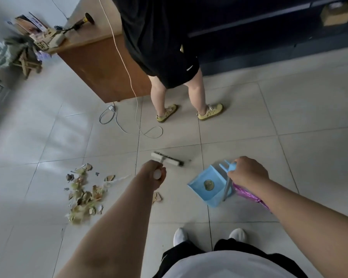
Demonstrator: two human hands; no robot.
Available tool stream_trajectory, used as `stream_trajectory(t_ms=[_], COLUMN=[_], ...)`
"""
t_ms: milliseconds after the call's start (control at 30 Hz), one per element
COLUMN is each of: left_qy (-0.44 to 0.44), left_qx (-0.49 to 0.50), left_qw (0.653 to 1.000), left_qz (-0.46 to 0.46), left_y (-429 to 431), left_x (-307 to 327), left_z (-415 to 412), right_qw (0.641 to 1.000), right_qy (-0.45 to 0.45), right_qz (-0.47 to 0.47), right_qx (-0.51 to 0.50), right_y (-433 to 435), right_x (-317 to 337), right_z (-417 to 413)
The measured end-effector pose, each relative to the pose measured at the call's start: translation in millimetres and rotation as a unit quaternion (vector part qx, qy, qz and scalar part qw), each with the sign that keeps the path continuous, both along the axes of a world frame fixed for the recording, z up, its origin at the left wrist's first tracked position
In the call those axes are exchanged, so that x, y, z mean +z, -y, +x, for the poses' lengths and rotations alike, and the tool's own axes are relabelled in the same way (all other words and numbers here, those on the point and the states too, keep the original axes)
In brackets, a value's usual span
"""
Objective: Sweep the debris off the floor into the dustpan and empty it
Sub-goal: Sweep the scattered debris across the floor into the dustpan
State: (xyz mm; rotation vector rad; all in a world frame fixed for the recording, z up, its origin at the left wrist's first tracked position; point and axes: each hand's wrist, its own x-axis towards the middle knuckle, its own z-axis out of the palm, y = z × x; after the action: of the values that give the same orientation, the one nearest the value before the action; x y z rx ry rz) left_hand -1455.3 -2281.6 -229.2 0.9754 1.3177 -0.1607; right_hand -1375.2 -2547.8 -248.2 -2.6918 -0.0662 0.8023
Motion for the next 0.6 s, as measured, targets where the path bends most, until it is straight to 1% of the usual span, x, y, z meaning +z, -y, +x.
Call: stream_trajectory(t_ms=[167, 267, 367, 400, 533, 600], left_qy=[0.033, -0.011, -0.060, -0.073, -0.111, -0.131], left_qx=[-0.096, -0.170, -0.214, -0.221, -0.241, -0.236], left_qw=[0.994, 0.984, 0.974, 0.972, 0.962, 0.960], left_qz=[-0.035, -0.051, -0.052, -0.044, -0.067, -0.073], left_y=[9, 2, -18, -31, -100, -137], left_x=[-17, -34, -40, -42, -40, -39], left_z=[17, 16, 2, -7, -53, -79], right_qw=[0.999, 0.998, 0.994, 0.993, 0.990, 0.987], right_qy=[0.010, 0.018, 0.021, 0.022, 0.030, 0.030], right_qz=[-0.011, -0.029, -0.049, -0.057, -0.078, -0.089], right_qx=[-0.029, -0.057, -0.092, -0.103, -0.113, -0.126], right_y=[-15, -28, -48, -58, -96, -113], right_x=[-2, -4, -5, -4, -6, -4], right_z=[-27, -50, -74, -84, -116, -129])
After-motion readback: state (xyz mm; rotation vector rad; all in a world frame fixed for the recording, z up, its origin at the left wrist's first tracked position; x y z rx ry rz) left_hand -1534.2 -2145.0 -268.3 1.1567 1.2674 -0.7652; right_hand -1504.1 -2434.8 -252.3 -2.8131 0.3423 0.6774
